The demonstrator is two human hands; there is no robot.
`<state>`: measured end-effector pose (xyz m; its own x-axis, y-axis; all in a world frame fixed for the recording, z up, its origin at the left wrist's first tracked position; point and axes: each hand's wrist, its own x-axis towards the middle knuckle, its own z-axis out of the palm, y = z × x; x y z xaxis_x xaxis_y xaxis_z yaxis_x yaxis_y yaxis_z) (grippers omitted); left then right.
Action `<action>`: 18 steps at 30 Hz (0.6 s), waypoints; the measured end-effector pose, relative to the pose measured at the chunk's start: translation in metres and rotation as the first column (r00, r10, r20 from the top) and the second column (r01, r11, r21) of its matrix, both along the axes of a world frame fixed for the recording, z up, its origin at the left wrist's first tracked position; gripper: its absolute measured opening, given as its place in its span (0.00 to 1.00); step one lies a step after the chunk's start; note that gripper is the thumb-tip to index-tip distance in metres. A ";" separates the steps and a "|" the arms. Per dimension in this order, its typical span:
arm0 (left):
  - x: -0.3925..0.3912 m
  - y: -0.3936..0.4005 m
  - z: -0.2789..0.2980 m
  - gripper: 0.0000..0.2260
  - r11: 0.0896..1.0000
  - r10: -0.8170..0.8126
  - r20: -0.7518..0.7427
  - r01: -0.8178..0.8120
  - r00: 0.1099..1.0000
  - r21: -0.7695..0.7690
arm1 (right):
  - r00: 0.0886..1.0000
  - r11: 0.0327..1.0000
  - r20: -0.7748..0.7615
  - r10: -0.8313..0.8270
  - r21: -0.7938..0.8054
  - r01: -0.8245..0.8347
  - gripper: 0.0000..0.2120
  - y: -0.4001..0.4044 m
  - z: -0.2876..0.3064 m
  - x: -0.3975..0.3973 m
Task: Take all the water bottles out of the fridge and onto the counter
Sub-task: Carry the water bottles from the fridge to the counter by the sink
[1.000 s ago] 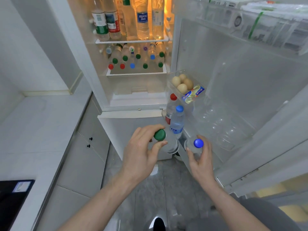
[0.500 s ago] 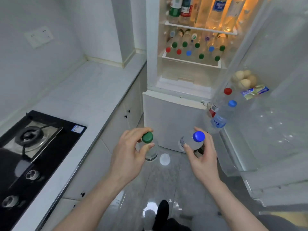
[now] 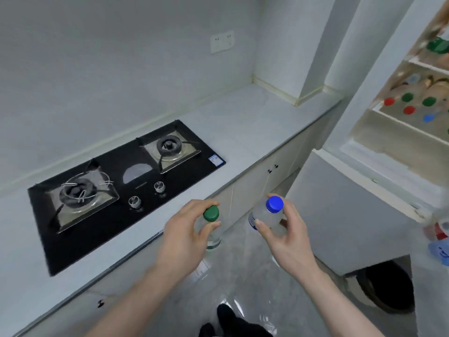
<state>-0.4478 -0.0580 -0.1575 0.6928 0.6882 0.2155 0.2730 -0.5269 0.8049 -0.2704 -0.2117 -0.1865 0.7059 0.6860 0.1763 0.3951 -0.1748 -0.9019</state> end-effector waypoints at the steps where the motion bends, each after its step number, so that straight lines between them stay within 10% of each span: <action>1: -0.009 0.004 -0.001 0.17 0.998 0.060 -0.001 -0.060 0.998 0.000 | 0.997 0.997 0.005 0.071 -0.004 -0.071 0.24 0.014 0.000 -0.001; 18: -0.158 -0.006 0.002 0.17 0.638 0.760 -0.044 -0.758 0.648 -0.134 | 0.656 0.656 -0.055 0.753 -0.028 -0.754 0.26 0.173 -0.008 -0.087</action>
